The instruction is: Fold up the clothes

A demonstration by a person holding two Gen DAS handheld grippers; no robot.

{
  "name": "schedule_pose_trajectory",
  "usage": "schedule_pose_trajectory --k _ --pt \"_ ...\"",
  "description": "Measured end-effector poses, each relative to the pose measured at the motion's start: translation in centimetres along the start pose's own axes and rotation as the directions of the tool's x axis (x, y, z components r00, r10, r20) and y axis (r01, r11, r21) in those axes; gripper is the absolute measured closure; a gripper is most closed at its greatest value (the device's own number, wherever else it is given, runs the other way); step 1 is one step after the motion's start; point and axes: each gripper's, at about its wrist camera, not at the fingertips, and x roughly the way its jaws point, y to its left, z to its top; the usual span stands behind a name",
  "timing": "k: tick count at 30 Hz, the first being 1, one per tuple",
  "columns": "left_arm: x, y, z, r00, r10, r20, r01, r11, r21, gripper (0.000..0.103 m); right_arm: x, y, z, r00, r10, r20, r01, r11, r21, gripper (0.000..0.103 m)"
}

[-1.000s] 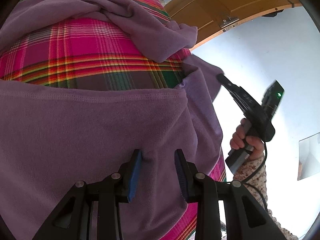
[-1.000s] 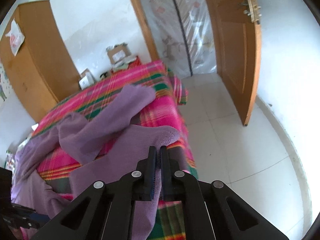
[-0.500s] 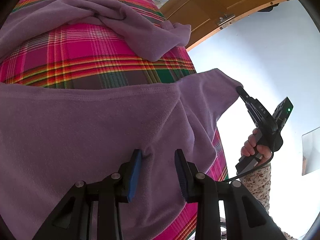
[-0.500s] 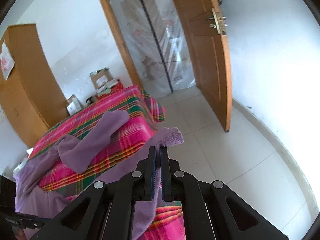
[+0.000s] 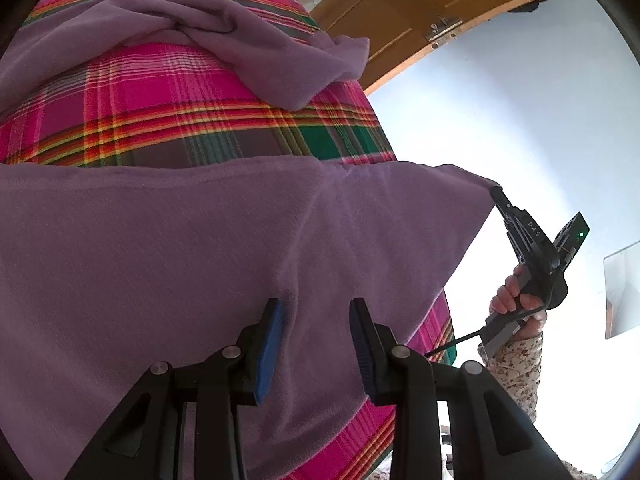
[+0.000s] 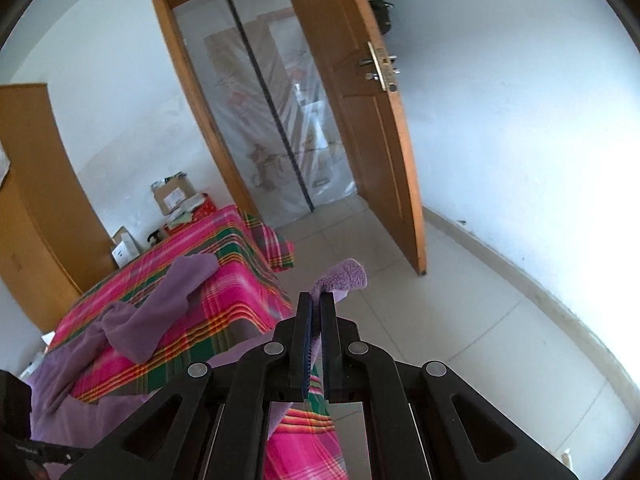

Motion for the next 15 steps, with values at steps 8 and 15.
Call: schedule_pose_trajectory --k 8,15 --pt "1.3 -1.2 -0.3 1.000 0.005 -0.028 -0.004 1.000 0.023 0.068 -0.3 -2.6 -1.1 0.999 -0.035 -0.011 0.035 0.998 0.044 0.099" --pt "1.6 -1.5 -0.9 0.998 -0.004 -0.060 0.006 0.999 0.037 0.068 1.5 -5.2 -3.0 0.996 -0.043 -0.083 0.054 0.990 0.131 0.099"
